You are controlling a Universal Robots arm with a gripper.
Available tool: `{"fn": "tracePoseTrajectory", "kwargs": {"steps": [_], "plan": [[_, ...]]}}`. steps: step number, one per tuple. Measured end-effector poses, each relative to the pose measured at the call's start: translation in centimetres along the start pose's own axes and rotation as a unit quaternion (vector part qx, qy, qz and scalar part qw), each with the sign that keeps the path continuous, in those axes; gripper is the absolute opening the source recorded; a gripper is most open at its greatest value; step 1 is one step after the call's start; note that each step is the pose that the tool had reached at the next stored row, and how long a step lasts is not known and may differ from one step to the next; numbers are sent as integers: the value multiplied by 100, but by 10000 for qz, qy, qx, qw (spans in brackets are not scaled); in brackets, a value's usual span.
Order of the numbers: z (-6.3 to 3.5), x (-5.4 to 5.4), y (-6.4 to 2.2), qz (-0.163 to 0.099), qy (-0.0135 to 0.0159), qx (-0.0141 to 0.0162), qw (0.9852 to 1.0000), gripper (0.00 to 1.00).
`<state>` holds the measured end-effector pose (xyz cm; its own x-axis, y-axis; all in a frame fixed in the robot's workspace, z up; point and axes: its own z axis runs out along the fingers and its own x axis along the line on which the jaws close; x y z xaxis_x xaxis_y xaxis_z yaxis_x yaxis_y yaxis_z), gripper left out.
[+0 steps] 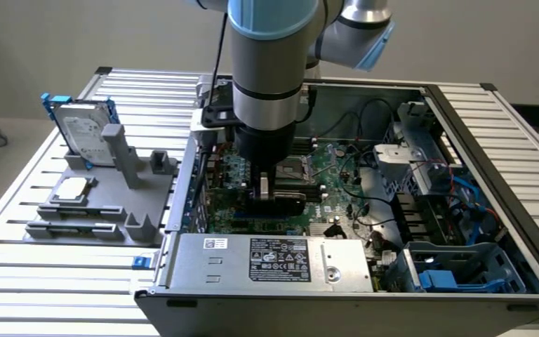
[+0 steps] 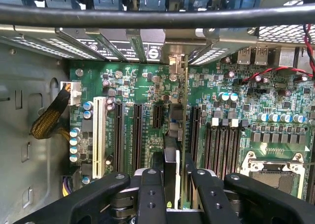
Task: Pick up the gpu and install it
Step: 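Insert the gpu into the slot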
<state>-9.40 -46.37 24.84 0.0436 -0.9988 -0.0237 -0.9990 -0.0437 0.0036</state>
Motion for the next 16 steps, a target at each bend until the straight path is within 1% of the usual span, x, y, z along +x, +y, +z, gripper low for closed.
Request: {"fn": "tracePoseTrajectory", "kwargs": {"steps": [6,7,8,9,16], "plan": [[2,-1,0,-1,-2,0,10000,27],[2,-1,0,-1,-2,0,10000,33],[1,-1,0,-1,-1,0,10000,33],[1,-1,-1,-1,0,0,10000,40],[1,-2,0,-1,-1,0,10000,40]]}}
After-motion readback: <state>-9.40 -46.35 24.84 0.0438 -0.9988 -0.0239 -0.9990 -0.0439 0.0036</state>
